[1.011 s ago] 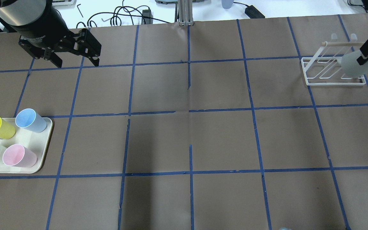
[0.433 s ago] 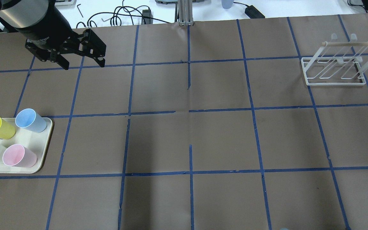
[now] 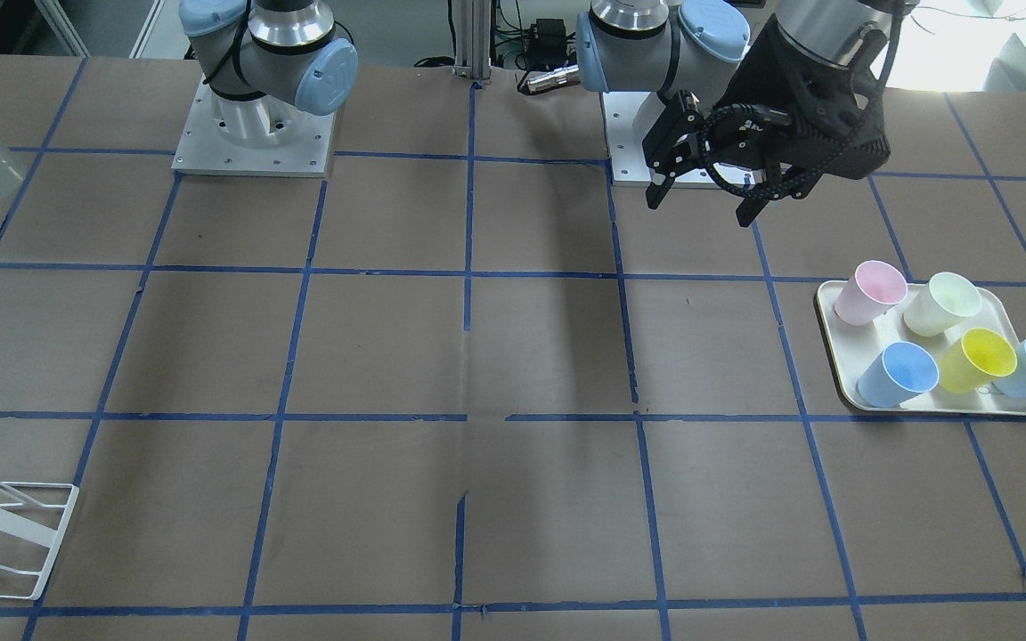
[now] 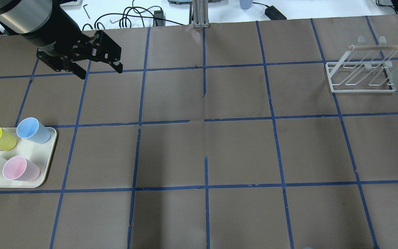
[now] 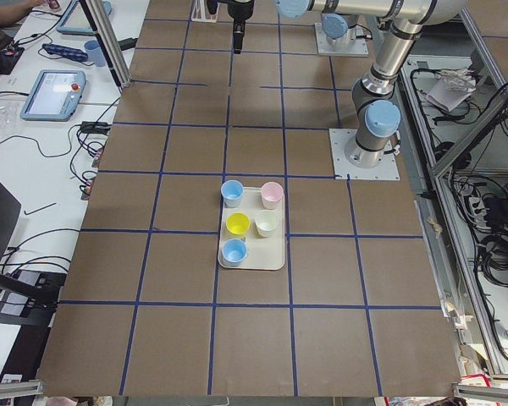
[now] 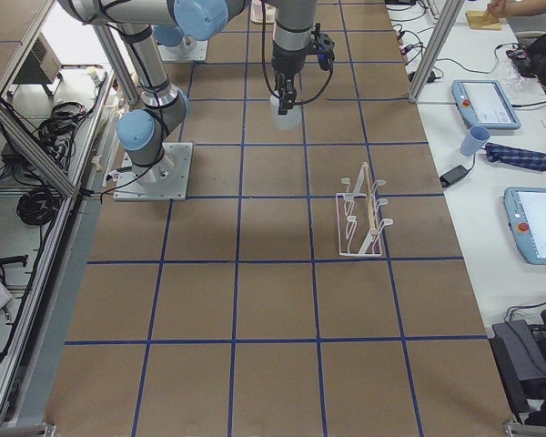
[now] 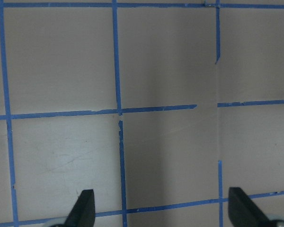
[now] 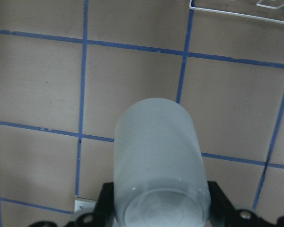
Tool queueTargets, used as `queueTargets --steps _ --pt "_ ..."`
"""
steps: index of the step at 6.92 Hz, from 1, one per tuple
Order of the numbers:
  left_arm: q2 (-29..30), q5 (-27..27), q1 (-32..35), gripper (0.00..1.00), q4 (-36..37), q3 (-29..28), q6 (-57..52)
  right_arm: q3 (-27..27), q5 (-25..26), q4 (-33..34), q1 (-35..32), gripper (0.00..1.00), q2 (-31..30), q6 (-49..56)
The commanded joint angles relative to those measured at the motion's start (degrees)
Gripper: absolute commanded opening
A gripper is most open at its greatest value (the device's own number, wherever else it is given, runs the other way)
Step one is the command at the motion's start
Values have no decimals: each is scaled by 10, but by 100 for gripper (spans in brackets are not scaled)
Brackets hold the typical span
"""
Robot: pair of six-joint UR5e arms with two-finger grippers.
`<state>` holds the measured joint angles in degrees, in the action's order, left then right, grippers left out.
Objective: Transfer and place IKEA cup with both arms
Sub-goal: 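Lift the white cup off the peg with the right gripper, then raise the cup with the right gripper while the left gripper reaches toward it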
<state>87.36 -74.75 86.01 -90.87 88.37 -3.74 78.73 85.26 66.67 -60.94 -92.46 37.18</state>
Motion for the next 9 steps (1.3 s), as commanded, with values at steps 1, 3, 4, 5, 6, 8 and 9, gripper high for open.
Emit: queueTargets --steps 1,3,4,5,6,8,9 --pt "-3 131 -56 100 -40 7 -30 -2 -91 -87 -1 47 3 -2" --pt "-3 326 -100 100 -61 31 -61 5 -226 -185 0 45 22 -2" --pt "-7 444 -101 100 -60 63 -61 7 -298 -235 0 45 30 -2" --pt "-9 507 -96 100 -54 87 -62 8 -346 -267 0 45 32 -14" --pt "-2 554 -95 100 -54 107 -63 11 -399 -297 0 45 32 -45" --pt "12 662 -53 100 -39 169 -119 11 -500 -382 -1 45 32 -83" --pt "15 714 -18 100 14 201 -119 12 -517 -386 -1 47 31 -95"
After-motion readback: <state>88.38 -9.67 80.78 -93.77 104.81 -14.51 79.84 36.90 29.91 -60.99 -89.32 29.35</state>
